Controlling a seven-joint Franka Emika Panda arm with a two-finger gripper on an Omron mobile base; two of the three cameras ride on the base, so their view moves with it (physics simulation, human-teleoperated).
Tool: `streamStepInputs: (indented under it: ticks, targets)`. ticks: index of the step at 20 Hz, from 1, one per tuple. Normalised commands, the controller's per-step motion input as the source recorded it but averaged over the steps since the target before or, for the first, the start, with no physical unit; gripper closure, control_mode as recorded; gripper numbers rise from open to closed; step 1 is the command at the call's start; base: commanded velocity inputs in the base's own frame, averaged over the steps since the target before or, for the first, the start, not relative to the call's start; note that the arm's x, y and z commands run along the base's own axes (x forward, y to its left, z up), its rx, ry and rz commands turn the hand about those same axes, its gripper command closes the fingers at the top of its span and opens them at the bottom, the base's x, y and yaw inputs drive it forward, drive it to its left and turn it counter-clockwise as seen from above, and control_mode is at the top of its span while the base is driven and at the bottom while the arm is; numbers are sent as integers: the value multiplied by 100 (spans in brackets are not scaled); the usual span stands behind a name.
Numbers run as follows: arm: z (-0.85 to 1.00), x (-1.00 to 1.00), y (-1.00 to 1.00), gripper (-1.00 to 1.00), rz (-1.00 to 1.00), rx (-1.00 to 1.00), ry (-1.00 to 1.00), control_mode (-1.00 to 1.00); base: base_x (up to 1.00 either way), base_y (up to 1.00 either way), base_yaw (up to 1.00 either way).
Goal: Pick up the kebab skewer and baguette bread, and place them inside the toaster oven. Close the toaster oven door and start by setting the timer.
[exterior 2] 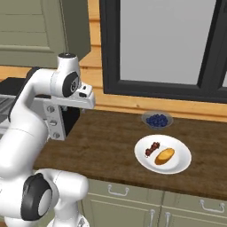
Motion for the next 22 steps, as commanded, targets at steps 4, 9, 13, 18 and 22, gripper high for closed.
streamStepInputs:
  ticks: [4,9,13,18,22]
  targets:
    - [0,0,0,-100,0,0,0,100,0,1,0]
    - [0,0,0,-100,0,0,0,100,0,0,0]
    - [0,0,0,-100,0,0,0,100,0,0,0]
    - [0,0,0,-100,0,0,0,-100,0,0,0]
    - [0,0,0,-100,0,0,0,-100,0,0,0]
